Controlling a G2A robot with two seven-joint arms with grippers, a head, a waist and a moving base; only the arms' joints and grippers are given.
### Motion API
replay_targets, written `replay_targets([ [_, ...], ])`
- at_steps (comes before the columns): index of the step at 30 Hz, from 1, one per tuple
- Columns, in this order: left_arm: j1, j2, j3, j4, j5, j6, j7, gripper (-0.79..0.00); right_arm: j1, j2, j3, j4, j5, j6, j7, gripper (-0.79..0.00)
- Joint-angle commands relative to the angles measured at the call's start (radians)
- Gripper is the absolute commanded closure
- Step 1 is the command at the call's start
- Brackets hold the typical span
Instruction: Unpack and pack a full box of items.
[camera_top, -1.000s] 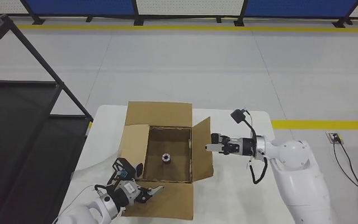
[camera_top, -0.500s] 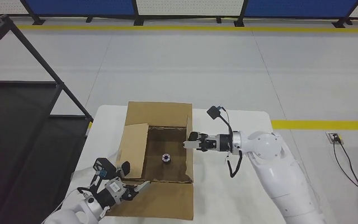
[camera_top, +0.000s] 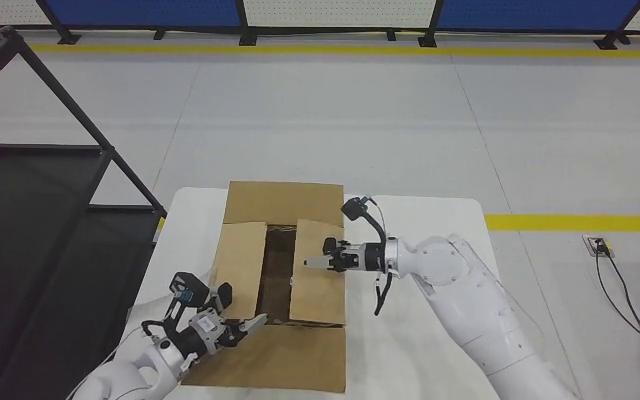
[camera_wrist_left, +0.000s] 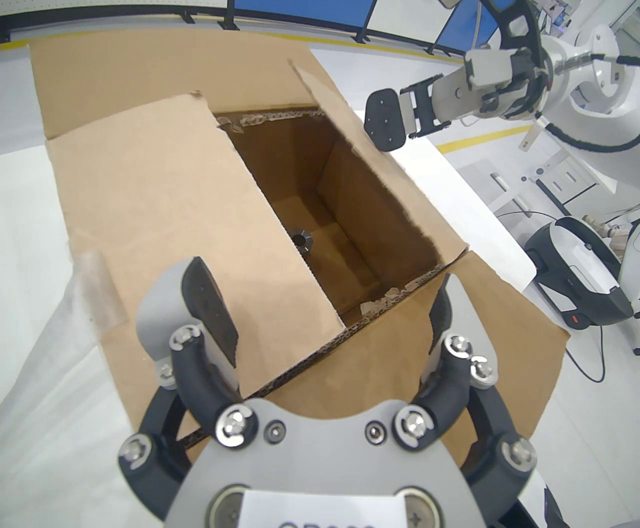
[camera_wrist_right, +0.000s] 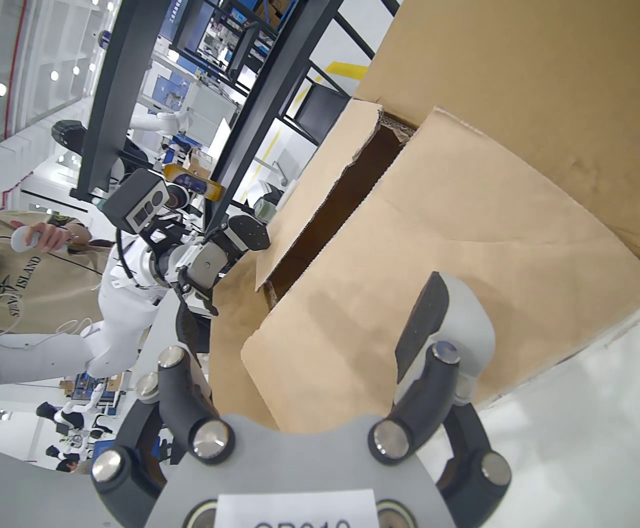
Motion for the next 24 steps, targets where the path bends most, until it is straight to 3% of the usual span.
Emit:
replay_targets([
  [1, -0.014, 0.001, 0.011, 0.014, -0.002, 0.012, -0.011, -0.785, 0.003, -0.002, -0.015, 0.01, -0.034, -0.018, -0.022, -0.785],
  [7, -0.041, 0.003, 0.031, 0.036, -0.005, 0.038, -0.026, -0.785, 0.001, -0.008, -0.05, 0.015, -0.142, -0.048, -0.113, -0.785],
  [24, -0.034, 0.014, 0.019, 0.032, -0.052, 0.023, 0.005, -0.785, 0.011, -0.01, -0.082, -0.007, -0.226, -0.068, -0.15, -0.785],
])
